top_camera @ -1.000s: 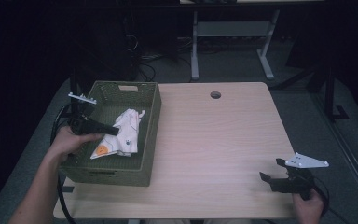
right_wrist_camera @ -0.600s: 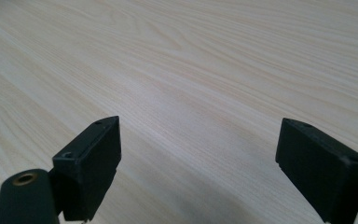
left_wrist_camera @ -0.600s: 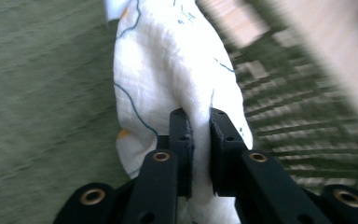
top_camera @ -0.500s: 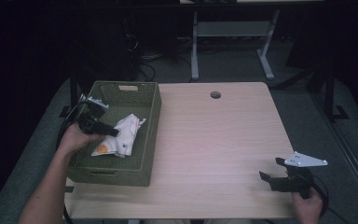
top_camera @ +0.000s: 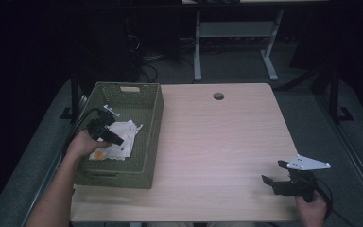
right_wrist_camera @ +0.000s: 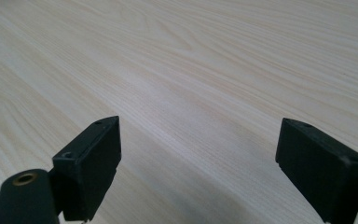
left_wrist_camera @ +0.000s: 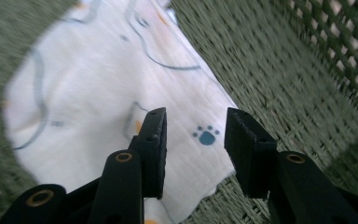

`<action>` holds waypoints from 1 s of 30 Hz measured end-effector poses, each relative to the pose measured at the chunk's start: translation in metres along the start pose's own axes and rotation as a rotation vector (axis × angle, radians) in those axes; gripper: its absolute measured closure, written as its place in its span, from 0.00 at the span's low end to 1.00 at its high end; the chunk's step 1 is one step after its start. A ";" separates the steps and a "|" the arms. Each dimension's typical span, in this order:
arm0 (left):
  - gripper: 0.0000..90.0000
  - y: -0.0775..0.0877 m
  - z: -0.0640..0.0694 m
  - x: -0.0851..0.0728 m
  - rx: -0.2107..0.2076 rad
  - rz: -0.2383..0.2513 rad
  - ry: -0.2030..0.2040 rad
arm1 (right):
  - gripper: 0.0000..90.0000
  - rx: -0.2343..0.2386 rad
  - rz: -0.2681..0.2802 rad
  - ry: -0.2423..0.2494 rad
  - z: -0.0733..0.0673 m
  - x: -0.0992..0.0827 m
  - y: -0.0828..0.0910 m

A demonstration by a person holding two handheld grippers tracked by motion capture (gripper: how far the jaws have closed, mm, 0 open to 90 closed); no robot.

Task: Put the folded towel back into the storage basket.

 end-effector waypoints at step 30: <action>0.97 -0.009 0.031 0.009 -0.084 0.007 -0.035 | 0.15 0.012 0.003 0.004 -0.002 0.000 0.002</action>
Point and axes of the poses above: each handheld gripper's, and its own axes: y roughly backward along the jaws, x roughly out of its top, z roughly to its right, the point moved 10 cm from there along -y, roughly forward along the jaws, and after that the axes turned 5 degrees about x, right-handed, at the moved point
